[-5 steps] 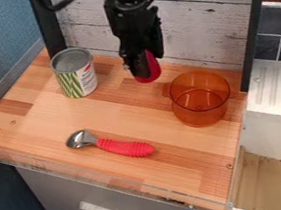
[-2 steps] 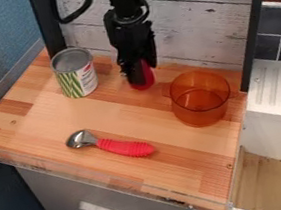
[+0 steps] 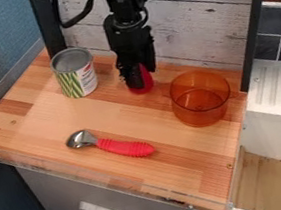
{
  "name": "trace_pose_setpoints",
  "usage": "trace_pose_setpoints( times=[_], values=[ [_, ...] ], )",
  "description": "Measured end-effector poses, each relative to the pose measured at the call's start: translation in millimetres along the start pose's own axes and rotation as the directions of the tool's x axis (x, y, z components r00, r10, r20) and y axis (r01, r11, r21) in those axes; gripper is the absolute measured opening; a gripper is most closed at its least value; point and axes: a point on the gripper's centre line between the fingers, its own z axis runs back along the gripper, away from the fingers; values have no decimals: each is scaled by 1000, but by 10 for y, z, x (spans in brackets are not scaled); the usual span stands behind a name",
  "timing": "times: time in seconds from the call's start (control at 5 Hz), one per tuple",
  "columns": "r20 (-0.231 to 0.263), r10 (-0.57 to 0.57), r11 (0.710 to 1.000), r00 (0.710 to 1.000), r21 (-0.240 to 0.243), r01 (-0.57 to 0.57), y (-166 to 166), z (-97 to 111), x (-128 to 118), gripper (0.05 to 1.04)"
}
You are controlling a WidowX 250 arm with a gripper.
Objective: Take the red thing and place it to the upper middle of the table
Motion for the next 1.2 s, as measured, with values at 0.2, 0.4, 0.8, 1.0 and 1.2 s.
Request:
trace_pose_setpoints(
  times=[0.2, 0.4, 0.8, 1.0, 1.2],
  values=[
    [4, 4, 1000, 1000, 10, -5, 16, 0, 6, 987],
    [4, 6, 1000, 1000, 10, -6, 16, 0, 6, 1005],
    [7, 9, 1000, 1000, -5, -9, 22, 119, -1, 999],
    [19, 5, 998, 1000, -67, -4, -41, 362, 10, 1000],
    [42, 8, 992, 999, -127, -3, -23, 610, 22, 1000]
  ],
)
